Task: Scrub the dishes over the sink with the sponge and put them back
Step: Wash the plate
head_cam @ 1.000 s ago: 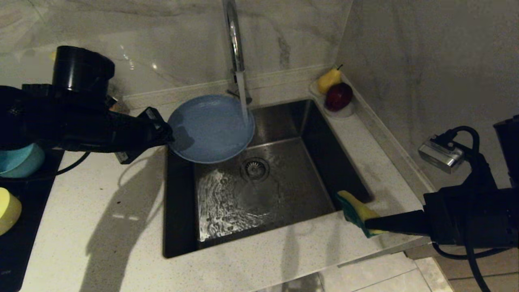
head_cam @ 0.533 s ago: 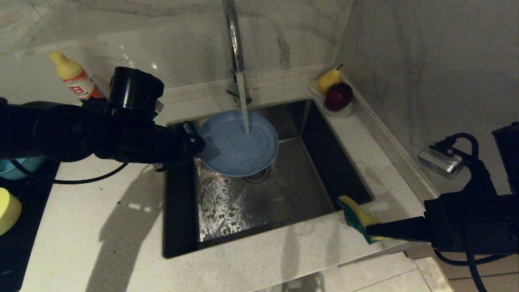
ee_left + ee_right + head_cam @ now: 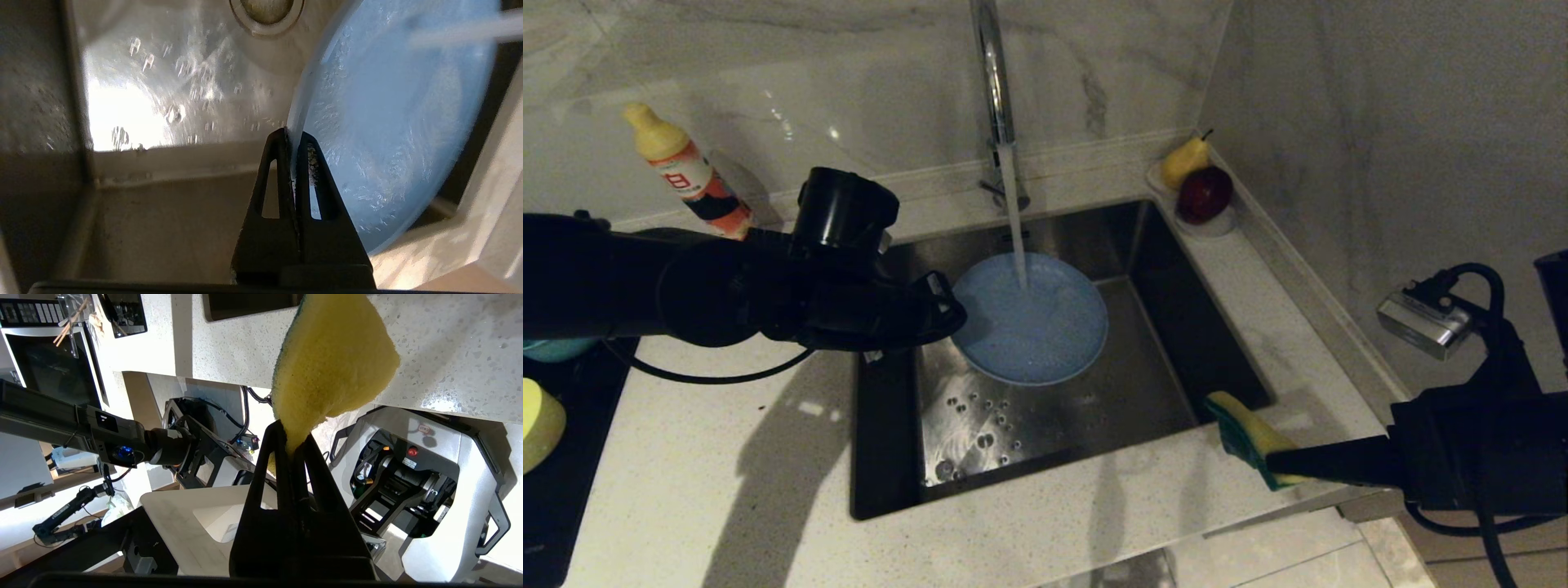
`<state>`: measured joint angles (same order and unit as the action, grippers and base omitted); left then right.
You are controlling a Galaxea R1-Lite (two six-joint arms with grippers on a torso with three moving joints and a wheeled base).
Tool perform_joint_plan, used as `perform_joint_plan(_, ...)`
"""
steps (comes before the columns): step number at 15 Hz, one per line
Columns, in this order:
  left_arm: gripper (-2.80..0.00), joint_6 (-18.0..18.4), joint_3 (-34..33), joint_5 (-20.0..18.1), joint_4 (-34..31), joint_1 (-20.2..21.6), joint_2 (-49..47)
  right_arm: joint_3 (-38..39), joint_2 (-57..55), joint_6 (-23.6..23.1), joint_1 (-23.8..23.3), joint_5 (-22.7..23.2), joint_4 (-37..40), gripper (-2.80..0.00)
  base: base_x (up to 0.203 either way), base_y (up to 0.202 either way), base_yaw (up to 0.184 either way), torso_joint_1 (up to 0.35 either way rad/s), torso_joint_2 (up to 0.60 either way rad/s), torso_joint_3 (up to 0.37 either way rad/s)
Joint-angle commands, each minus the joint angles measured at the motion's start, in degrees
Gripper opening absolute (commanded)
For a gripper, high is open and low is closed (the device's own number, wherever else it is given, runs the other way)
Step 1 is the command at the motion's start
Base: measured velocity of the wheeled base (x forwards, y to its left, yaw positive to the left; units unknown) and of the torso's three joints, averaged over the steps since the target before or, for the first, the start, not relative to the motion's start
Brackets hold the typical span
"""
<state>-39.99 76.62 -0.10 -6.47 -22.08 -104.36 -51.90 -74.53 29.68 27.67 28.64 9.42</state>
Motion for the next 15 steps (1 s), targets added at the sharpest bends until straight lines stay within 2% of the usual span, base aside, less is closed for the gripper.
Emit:
perform_joint_plan(1,-2.8,-0.3,-0.4,0.4,0.3,-0.2,-0.2,0.4,0.2,0.2,0.0,0.2,0.2,-2.8,0.0,0.0,0.0,0.0,0.0,0.0)
perform_joint_plan(2,-2.8,-0.2,-0.4,1.6,0.8,-0.2,0.1,0.8,0.4,0.2,0.0,0.2,0.1,-2.8,0.0,0.0,0.0,0.0,0.0,0.0)
perform_joint_plan(4,-2.8,0.5,-0.2,8.7,2.0,0.1,1.2,0.8,0.5,0.1,0.0,0.2,0.1,-2.8,0.0,0.0,0.0,0.0,0.0,0.0)
perform_joint_plan(6,-2.8,4.4,0.0,16.6,2.9,2.6,2.4,0.9,0.1,0.1,0.0,0.2,0.1,-2.8,0.0,0.0,0.0,0.0,0.0,0.0)
perform_joint_plan(7,-2.8,6.0,-0.2,19.2,4.9,3.9,3.0,1.0,-0.2,0.1,0.0,0.2,0.1,-2.8,0.0,0.0,0.0,0.0,0.0,0.0)
perform_joint_plan(9,-2.8,10.2,-1.5,21.7,9.7,5.9,4.3,1.2,-0.4,0.1,0.0,0.2,0.1,-2.8,0.0,0.0,0.0,0.0,0.0,0.0)
perform_joint_plan(12,-2.8,16.5,-4.5,24.2,16.4,6.7,7.4,1.4,0.0,0.2,0.0,0.4,0.2,-2.8,0.0,0.0,0.0,0.0,0.0,0.0)
perform_joint_plan(15,-2.8,25.8,-11.4,25.4,29.7,6.6,9.6,1.3,0.2,0.2,0.0,0.4,0.2,-2.8,0.0,0.0,0.0,0.0,0.0,0.0)
